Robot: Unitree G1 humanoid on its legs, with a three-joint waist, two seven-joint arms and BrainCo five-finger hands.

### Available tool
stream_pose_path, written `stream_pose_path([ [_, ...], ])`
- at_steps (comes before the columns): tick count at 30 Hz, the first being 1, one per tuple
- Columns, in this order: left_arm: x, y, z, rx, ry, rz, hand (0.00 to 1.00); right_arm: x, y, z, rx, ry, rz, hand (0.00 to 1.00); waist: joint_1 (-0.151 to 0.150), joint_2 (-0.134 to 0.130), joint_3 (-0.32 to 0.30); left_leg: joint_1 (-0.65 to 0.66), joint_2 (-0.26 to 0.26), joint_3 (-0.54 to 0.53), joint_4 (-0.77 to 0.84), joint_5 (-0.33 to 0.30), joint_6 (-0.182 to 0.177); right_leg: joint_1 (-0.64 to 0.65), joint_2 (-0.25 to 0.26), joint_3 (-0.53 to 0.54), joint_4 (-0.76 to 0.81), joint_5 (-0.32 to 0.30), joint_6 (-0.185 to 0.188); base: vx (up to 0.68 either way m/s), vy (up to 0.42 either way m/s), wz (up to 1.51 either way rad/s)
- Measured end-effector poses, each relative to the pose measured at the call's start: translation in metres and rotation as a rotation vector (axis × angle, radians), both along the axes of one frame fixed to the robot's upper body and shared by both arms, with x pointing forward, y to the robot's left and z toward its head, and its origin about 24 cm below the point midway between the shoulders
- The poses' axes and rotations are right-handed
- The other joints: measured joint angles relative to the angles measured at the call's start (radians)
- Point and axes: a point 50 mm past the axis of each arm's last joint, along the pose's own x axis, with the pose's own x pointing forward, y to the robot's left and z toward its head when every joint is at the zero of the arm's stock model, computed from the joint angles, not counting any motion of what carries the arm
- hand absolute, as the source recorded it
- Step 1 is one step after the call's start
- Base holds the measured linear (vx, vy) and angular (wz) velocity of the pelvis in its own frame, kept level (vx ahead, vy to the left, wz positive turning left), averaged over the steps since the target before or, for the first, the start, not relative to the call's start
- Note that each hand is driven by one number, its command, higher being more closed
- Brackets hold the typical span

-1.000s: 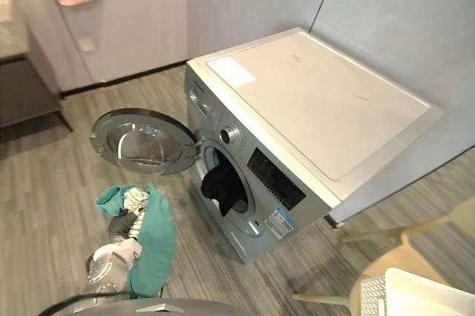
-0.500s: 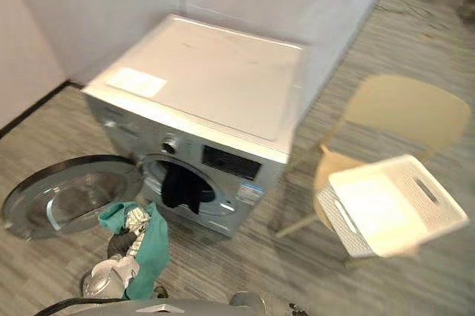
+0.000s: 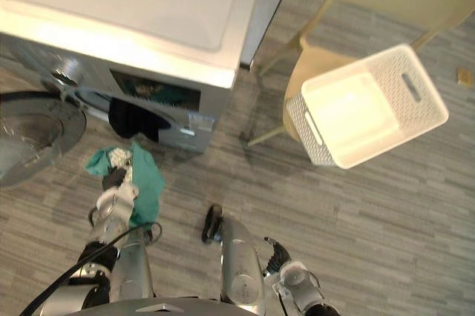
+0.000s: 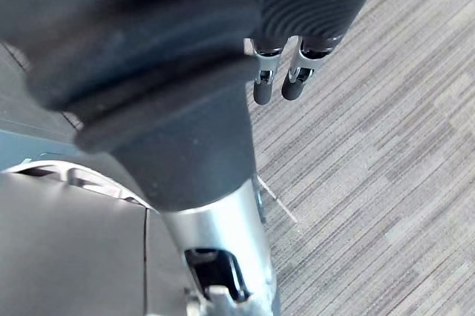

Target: Pick up the laundry basket with both hands and put the clothes into the washing machine.

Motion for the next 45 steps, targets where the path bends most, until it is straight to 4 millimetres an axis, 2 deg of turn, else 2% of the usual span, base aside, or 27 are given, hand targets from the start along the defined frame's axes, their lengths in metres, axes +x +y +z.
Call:
stream_pose_path([
  [1, 0.003, 0.000, 0.004, -0.009, -0.012, 0.013, 1.00, 0.001, 0.001, 0.002, 0.013, -0.011, -0.005, 0.00, -0.002, -0.012, 0.007, -0.007, -0.001, 0.011, -0.005, -0.006, -0.009, -0.029, -0.002, 0.014, 0.023, -0.008, 0.000, -0.24, -0.036, -0.21],
  [3, 0.020, -0.005, 0.023, -0.042, -0.061, 0.035, 1.00, 0.006, -0.002, 0.018, 0.089, -0.088, -0.048, 0.00, -0.023, -0.018, 0.033, -0.069, 0.002, 0.038, -0.013, -0.024, -0.065, -0.140, -0.011, 0.040, 0.088, -0.029, 0.012, -0.26, -0.071, -0.08],
  [4, 0.026, -0.006, 0.031, -0.051, -0.081, 0.042, 1.00, 0.007, -0.003, 0.021, 0.112, -0.104, -0.061, 0.00, -0.026, -0.019, 0.048, -0.087, 0.004, 0.044, -0.005, -0.021, -0.066, -0.164, -0.012, 0.046, 0.098, -0.027, 0.013, -0.23, -0.070, -0.14],
  [6, 0.049, -0.008, 0.068, -0.086, -0.187, 0.066, 1.00, 0.006, -0.005, 0.027, 0.272, -0.126, -0.193, 0.00, -0.042, -0.025, 0.080, -0.196, 0.043, 0.082, 0.064, -0.018, -0.060, -0.278, -0.013, 0.060, 0.154, -0.021, 0.015, -0.24, -0.062, -0.23],
  [7, 0.055, -0.009, 0.078, -0.091, -0.217, 0.062, 1.00, 0.003, -0.006, 0.029, 0.323, -0.127, -0.224, 0.00, -0.045, -0.027, 0.081, -0.226, 0.052, 0.092, 0.078, -0.018, -0.060, -0.310, -0.013, 0.061, 0.164, -0.020, 0.015, -0.20, -0.046, -0.21],
  [9, 0.073, -0.013, 0.120, -0.126, -0.342, 0.052, 1.00, -0.012, -0.009, 0.043, 0.496, -0.160, -0.338, 0.00, -0.057, -0.027, 0.100, -0.306, 0.078, 0.147, 0.090, -0.010, -0.050, -0.407, -0.030, 0.063, 0.181, -0.017, 0.020, -0.14, -0.028, -0.15],
  [10, 0.075, -0.011, 0.131, -0.134, -0.379, 0.059, 1.00, -0.012, -0.010, 0.046, 0.529, -0.170, -0.363, 0.00, -0.063, -0.028, 0.112, -0.322, 0.086, 0.162, 0.090, -0.005, -0.043, -0.422, -0.031, 0.064, 0.181, -0.013, 0.027, -0.09, -0.032, -0.12],
  [11, 0.078, -0.008, 0.153, -0.146, -0.458, 0.067, 1.00, -0.015, -0.011, 0.046, 0.599, -0.170, -0.427, 0.00, -0.069, -0.027, 0.114, -0.365, 0.102, 0.175, 0.101, 0.004, -0.036, -0.466, -0.033, 0.064, 0.180, 0.008, 0.032, -0.08, -0.039, -0.20],
  [12, 0.081, -0.004, 0.176, -0.138, -0.536, 0.066, 1.00, -0.018, -0.011, 0.045, 0.658, -0.169, -0.475, 0.00, -0.070, -0.028, 0.118, -0.412, 0.115, 0.178, 0.120, 0.006, -0.033, -0.508, -0.030, 0.060, 0.178, 0.022, 0.029, -0.08, -0.042, -0.21],
  [14, 0.086, 0.005, 0.206, -0.109, -0.620, 0.067, 1.00, -0.018, -0.011, 0.047, 0.728, -0.196, -0.514, 0.00, -0.080, -0.029, 0.120, -0.468, 0.121, 0.175, 0.134, 0.011, -0.025, -0.555, -0.030, 0.052, 0.172, 0.046, 0.009, -0.01, -0.009, -0.15],
  [15, 0.087, 0.016, 0.236, -0.071, -0.698, 0.076, 1.00, 0.003, -0.005, 0.067, 0.900, -0.356, -0.549, 0.00, -0.085, -0.028, 0.121, -0.522, 0.129, 0.171, 0.146, 0.014, -0.020, -0.595, -0.028, 0.040, 0.157, 0.076, -0.010, 0.03, 0.028, -0.15],
  [16, 0.087, 0.019, 0.247, -0.059, -0.727, 0.080, 1.00, 0.013, -0.001, 0.076, 0.966, -0.430, -0.559, 0.00, -0.088, -0.028, 0.121, -0.542, 0.131, 0.166, 0.152, 0.015, -0.018, -0.606, -0.026, 0.037, 0.152, 0.084, -0.013, 0.04, 0.053, -0.19],
  [17, 0.087, 0.027, 0.269, -0.035, -0.776, 0.089, 1.00, 0.041, 0.015, 0.094, 1.103, -0.550, -0.522, 0.00, -0.087, -0.029, 0.130, -0.567, 0.137, 0.159, 0.166, 0.014, -0.013, -0.617, -0.023, 0.030, 0.146, 0.096, -0.016, 0.03, 0.044, -0.07],
  [18, 0.087, 0.028, 0.279, -0.030, -0.799, 0.089, 1.00, 0.054, 0.024, 0.103, 1.160, -0.588, -0.497, 0.00, -0.083, -0.027, 0.134, -0.577, 0.137, 0.157, 0.172, 0.013, -0.012, -0.622, -0.023, 0.029, 0.144, 0.099, -0.015, 0.04, 0.058, -0.06],
  [19, 0.085, 0.033, 0.303, -0.022, -0.859, 0.095, 1.00, 0.080, 0.043, 0.122, 1.283, -0.671, -0.451, 0.00, -0.070, -0.027, 0.137, -0.596, 0.134, 0.158, 0.173, 0.013, -0.007, -0.634, -0.020, 0.032, 0.130, 0.110, -0.011, 0.02, 0.034, -0.02],
  [22, 0.081, 0.043, 0.319, -0.030, -0.906, 0.119, 1.00, 0.087, 0.045, 0.121, 1.321, -0.688, -0.474, 0.00, -0.045, -0.027, 0.137, -0.597, 0.129, 0.161, 0.156, 0.018, 0.000, -0.625, -0.009, 0.034, 0.089, 0.135, 0.000, 0.04, 0.047, -0.09],
  [25, 0.078, 0.054, 0.317, -0.060, -0.915, 0.163, 1.00, 0.086, 0.045, 0.116, 1.312, -0.673, -0.482, 0.00, -0.036, -0.026, 0.137, -0.581, 0.129, 0.162, 0.143, 0.020, 0.004, -0.598, -0.002, 0.029, 0.044, 0.160, 0.005, 0.04, 0.044, -0.14],
  [28, 0.077, 0.064, 0.289, -0.077, -0.852, 0.220, 1.00, 0.086, 0.056, 0.109, 1.314, -0.636, -0.485, 0.00, -0.031, -0.025, 0.137, -0.515, 0.138, 0.175, 0.118, 0.006, 0.015, -0.519, 0.032, 0.043, -0.059, 0.213, 0.024, 0.03, 0.066, -0.37],
  [30, 0.072, 0.065, 0.246, -0.091, -0.759, 0.252, 1.00, 0.084, 0.067, 0.102, 1.297, -0.603, -0.485, 0.00, -0.014, -0.025, 0.137, -0.412, 0.158, 0.227, 0.105, -0.028, 0.020, -0.417, 0.072, 0.092, -0.178, 0.265, 0.059, 0.03, 0.103, -0.72],
  [31, 0.071, 0.063, 0.235, -0.100, -0.741, 0.252, 1.00, 0.084, 0.069, 0.101, 1.288, -0.595, -0.479, 0.00, -0.010, -0.024, 0.137, -0.384, 0.157, 0.242, 0.101, -0.035, 0.025, -0.393, 0.077, 0.109, -0.204, 0.280, 0.066, 0.03, 0.128, -0.62],
  [33, 0.062, 0.048, 0.199, -0.118, -0.685, 0.229, 1.00, 0.080, 0.075, 0.094, 1.243, -0.550, -0.478, 0.00, -0.009, -0.011, 0.136, -0.297, 0.147, 0.282, 0.111, -0.074, 0.043, -0.312, 0.073, 0.149, -0.260, 0.315, 0.085, 0.02, 0.202, -0.35],
  [35, 0.057, 0.034, 0.181, -0.119, -0.653, 0.195, 1.00, 0.076, 0.080, 0.092, 1.236, -0.539, -0.482, 0.00, 0.001, 0.001, 0.133, -0.260, 0.148, 0.309, 0.128, -0.095, 0.065, -0.285, 0.054, 0.137, -0.256, 0.306, 0.070, 0.03, 0.174, -0.13],
  [36, 0.050, 0.025, 0.165, -0.114, -0.628, 0.158, 1.00, 0.075, 0.086, 0.090, 1.216, -0.518, -0.458, 0.00, 0.011, 0.004, 0.133, -0.224, 0.143, 0.335, 0.136, -0.111, 0.083, -0.260, 0.005, 0.066, -0.227, 0.299, 0.057, 0.05, 0.137, -0.07],
  [37, 0.046, 0.020, 0.153, -0.109, -0.600, 0.146, 1.00, 0.074, 0.092, 0.089, 1.208, -0.491, -0.431, 0.00, 0.017, 0.006, 0.134, -0.200, 0.141, 0.348, 0.141, -0.121, 0.087, -0.247, -0.013, 0.031, -0.203, 0.294, 0.053, 0.05, 0.107, -0.06],
  [40, 0.031, 0.030, 0.118, -0.129, -0.519, 0.192, 1.00, 0.071, 0.109, 0.088, 1.183, -0.448, -0.352, 0.00, 0.025, 0.009, 0.133, -0.124, 0.140, 0.391, 0.133, -0.140, 0.088, -0.217, -0.010, 0.037, -0.193, 0.292, 0.056, 0.03, -0.001, -0.30],
  [42, 0.023, 0.035, 0.103, -0.142, -0.483, 0.220, 1.00, 0.070, 0.112, 0.087, 1.153, -0.442, -0.314, 0.00, 0.029, 0.010, 0.132, -0.088, 0.136, 0.411, 0.098, -0.128, 0.078, -0.201, 0.000, 0.046, -0.220, 0.304, 0.046, 0.02, -0.058, -0.27],
  [45, 0.014, 0.029, 0.082, -0.174, -0.427, 0.228, 1.00, 0.064, 0.110, 0.082, 1.115, -0.411, -0.283, 0.00, 0.022, 0.018, 0.126, -0.050, 0.111, 0.383, 0.066, -0.119, 0.076, -0.180, 0.002, 0.056, -0.193, 0.266, 0.036, 0.03, -0.095, 0.04],
])
